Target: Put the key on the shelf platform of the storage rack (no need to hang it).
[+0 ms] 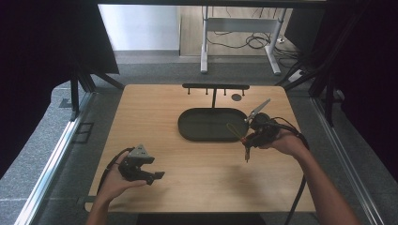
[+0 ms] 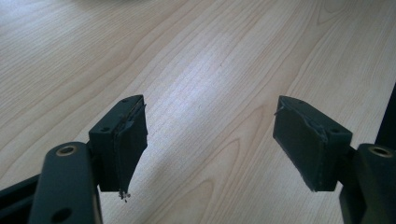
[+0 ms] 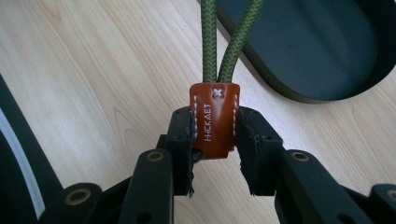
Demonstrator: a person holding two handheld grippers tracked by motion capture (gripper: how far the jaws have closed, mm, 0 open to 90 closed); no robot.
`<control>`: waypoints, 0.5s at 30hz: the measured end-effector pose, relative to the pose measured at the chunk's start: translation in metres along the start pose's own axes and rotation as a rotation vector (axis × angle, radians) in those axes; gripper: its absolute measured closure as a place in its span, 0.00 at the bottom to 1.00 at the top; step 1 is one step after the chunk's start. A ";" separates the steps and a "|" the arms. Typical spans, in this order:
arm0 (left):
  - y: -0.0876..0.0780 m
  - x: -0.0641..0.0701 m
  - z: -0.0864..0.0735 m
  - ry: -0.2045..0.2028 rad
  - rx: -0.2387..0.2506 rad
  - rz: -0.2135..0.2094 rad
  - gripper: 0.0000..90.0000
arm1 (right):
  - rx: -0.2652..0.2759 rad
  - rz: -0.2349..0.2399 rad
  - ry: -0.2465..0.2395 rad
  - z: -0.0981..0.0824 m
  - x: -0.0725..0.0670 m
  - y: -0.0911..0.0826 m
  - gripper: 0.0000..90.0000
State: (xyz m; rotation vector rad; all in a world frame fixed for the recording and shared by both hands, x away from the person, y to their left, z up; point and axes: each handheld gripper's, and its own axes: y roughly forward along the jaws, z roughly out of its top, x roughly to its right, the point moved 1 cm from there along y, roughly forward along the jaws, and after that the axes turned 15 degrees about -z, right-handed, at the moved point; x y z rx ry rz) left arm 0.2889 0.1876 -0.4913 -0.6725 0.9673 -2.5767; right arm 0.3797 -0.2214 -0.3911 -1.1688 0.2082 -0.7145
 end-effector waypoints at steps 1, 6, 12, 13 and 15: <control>0.000 0.000 0.000 0.000 0.000 0.000 0.29 | 0.001 -0.002 0.001 0.000 0.001 0.000 0.75; 0.001 0.001 0.000 -0.006 0.001 0.000 0.29 | -0.006 -0.006 0.005 0.003 0.004 0.001 0.75; 0.002 0.001 0.000 -0.008 -0.002 -0.002 0.29 | -0.003 -0.008 -0.005 0.008 0.009 0.002 0.75; 0.002 0.001 0.000 -0.005 -0.004 -0.002 0.29 | -0.003 -0.006 -0.006 0.009 0.009 0.002 0.75; 0.002 0.001 0.000 -0.005 -0.004 -0.003 0.29 | -0.003 -0.007 -0.015 0.011 0.011 0.003 0.75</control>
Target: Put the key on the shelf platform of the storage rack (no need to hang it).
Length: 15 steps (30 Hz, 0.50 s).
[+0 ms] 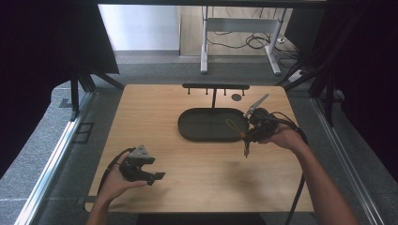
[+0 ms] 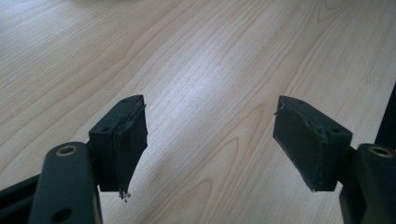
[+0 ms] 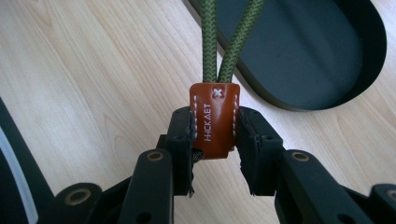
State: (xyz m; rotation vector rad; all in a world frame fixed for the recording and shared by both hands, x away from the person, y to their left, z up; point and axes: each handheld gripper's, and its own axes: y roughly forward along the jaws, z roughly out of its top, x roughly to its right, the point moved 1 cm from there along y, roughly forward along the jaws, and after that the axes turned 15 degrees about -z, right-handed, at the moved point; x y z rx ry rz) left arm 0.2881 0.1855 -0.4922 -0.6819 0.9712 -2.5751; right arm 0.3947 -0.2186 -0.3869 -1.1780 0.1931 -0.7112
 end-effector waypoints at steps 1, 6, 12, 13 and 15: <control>0.000 0.000 0.000 0.000 0.000 0.000 0.29 | -0.001 0.000 -0.001 0.001 0.001 0.000 0.75; -0.001 -0.001 -0.001 0.000 -0.004 0.002 0.29 | 0.008 0.011 -0.006 0.008 0.006 0.003 0.75; -0.001 0.000 -0.001 0.000 -0.003 0.002 0.29 | -0.003 0.010 -0.013 0.014 0.007 0.009 0.75; -0.001 0.000 -0.001 0.001 -0.003 0.001 0.29 | -0.002 0.013 -0.017 0.016 0.007 0.011 0.75; -0.002 0.000 -0.001 0.001 -0.001 0.001 0.29 | -0.003 0.013 -0.020 0.019 0.008 0.013 0.75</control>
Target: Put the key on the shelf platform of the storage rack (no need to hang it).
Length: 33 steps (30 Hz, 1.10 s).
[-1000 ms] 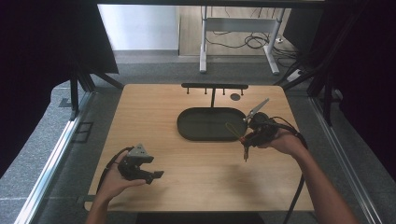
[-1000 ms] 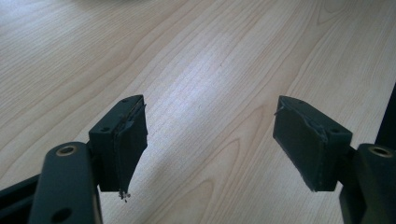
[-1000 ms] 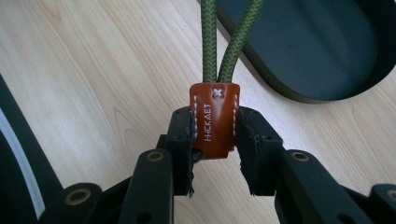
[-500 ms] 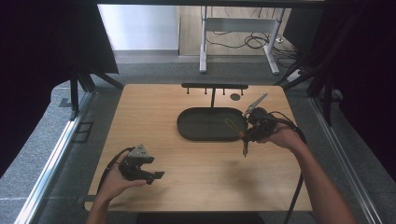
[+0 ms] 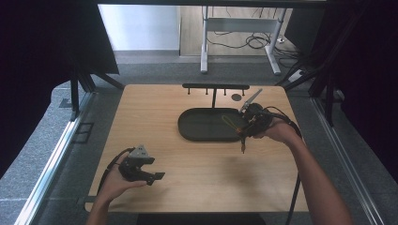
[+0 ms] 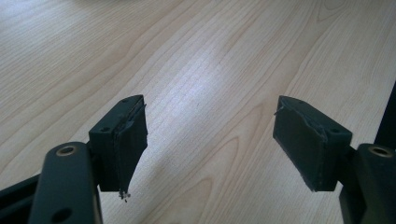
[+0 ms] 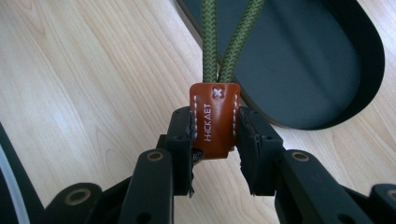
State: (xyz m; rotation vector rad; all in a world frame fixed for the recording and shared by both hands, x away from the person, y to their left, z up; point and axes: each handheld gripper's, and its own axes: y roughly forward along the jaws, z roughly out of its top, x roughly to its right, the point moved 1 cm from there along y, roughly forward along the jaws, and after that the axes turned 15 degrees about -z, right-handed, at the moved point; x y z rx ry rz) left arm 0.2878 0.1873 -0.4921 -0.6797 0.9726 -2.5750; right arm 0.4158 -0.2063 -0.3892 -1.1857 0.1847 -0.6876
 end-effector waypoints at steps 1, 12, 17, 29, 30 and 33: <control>0.000 0.000 0.000 -0.001 0.001 -0.001 0.29 | 0.005 0.003 0.003 0.003 0.001 0.001 0.75; 0.000 0.000 -0.001 -0.002 -0.001 0.000 0.30 | 0.011 0.003 -0.008 0.021 0.010 0.006 0.75; 0.000 -0.001 -0.001 -0.006 0.002 -0.001 0.30 | 0.013 0.018 -0.016 0.028 0.014 0.010 0.75; -0.002 -0.002 -0.003 -0.009 0.007 0.000 0.30 | -0.004 0.039 -0.033 0.043 0.016 0.025 0.75; -0.002 -0.002 -0.003 -0.009 0.007 0.000 0.30 | -0.004 0.039 -0.033 0.043 0.016 0.025 0.75; -0.003 -0.002 -0.003 -0.010 0.007 -0.001 0.30 | 0.004 0.041 -0.038 0.049 0.020 0.026 0.75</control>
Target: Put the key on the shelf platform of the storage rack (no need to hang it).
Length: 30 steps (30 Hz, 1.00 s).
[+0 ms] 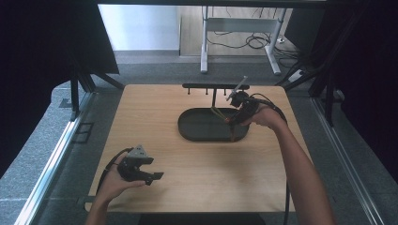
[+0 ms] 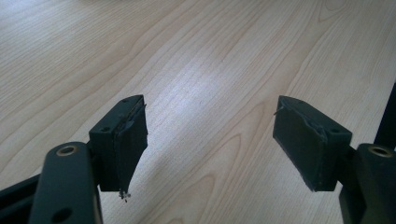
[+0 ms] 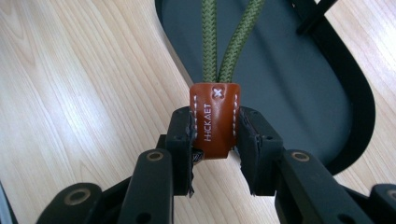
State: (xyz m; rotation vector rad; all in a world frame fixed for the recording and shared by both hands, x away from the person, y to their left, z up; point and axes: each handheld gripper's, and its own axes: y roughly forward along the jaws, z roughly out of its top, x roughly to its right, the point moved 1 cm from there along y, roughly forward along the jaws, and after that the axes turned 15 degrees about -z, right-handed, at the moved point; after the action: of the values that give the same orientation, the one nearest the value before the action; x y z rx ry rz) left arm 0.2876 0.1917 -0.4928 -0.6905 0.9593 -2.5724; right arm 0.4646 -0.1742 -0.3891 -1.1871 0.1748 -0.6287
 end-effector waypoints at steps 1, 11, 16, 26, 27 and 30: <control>0.000 0.000 0.000 0.000 0.001 0.000 0.30 | -0.004 0.002 0.006 0.001 0.000 0.000 0.75; 0.001 0.000 0.000 -0.001 -0.002 0.000 0.30 | -0.003 0.004 0.010 0.008 0.009 0.003 0.75; 0.001 0.000 0.000 -0.004 -0.001 0.000 0.30 | -0.001 0.007 0.008 0.010 0.010 0.004 0.75; 0.001 0.000 -0.001 0.000 -0.003 -0.002 0.29 | -0.001 -0.007 -0.009 0.022 0.011 0.008 0.75; 0.001 0.000 -0.001 -0.001 -0.003 -0.001 0.29 | 0.006 -0.005 -0.003 0.023 0.011 0.009 0.75; 0.000 0.000 -0.001 0.000 -0.003 -0.001 0.29 | 0.004 -0.009 -0.003 0.024 0.012 0.013 0.75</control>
State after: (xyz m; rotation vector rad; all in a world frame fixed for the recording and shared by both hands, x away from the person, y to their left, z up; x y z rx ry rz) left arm 0.2873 0.1924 -0.4940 -0.6921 0.9639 -2.5725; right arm 0.4900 -0.1579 -0.3891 -1.1858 0.1659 -0.6350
